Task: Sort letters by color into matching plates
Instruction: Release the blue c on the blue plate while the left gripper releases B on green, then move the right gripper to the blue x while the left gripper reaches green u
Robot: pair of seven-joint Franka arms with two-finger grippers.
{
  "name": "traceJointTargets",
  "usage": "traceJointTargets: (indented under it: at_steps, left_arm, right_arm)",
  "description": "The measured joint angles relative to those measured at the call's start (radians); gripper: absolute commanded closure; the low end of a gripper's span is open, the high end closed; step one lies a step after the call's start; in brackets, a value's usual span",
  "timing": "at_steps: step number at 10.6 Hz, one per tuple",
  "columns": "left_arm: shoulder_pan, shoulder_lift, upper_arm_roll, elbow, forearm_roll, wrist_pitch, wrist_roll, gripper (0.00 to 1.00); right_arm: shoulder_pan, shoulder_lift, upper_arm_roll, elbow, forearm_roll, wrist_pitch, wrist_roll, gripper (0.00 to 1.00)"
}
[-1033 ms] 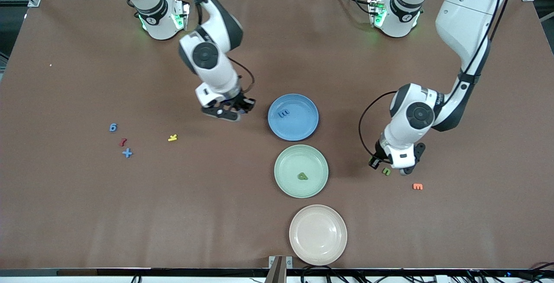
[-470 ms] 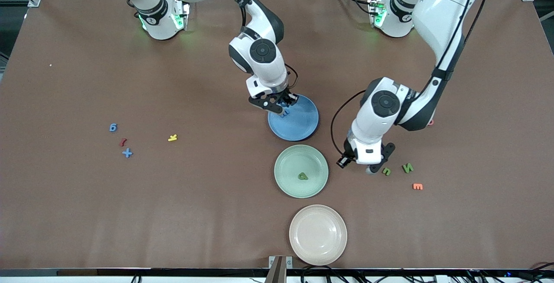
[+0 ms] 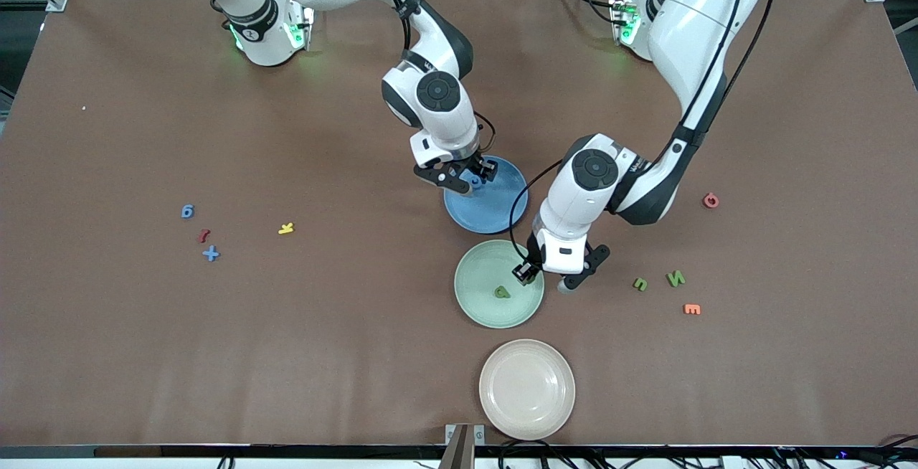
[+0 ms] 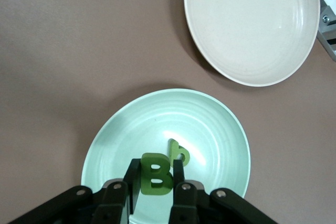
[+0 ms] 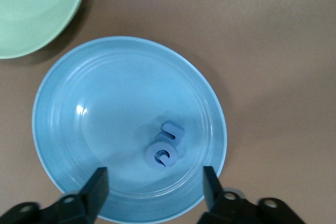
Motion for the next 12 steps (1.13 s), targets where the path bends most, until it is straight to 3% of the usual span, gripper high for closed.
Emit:
traceJointTargets:
  at_steps: [3, 6, 8, 12]
  left_arm:
    - [-0.001, 0.009, 0.005, 0.011, 0.0, 0.017, 0.003, 0.0]
    - [0.008, 0.009, 0.021, 0.02, 0.006, 0.016, 0.01, 0.0]
    - [0.019, 0.012, 0.069, 0.019, 0.018, -0.016, 0.026, 0.0]
    - [0.075, 0.016, 0.127, 0.02, 0.019, -0.105, 0.066, 0.0]
  right_arm:
    - [-0.023, -0.021, -0.005, 0.002, -0.002, -0.021, -0.044, 0.16]
    - [-0.14, -0.162, -0.008, -0.119, -0.001, -0.064, -0.235, 0.18]
    - [-0.244, -0.275, -0.009, -0.229, -0.001, -0.141, -0.416, 0.19]
    - [-0.461, -0.364, -0.046, -0.278, -0.001, -0.315, -0.945, 0.14]
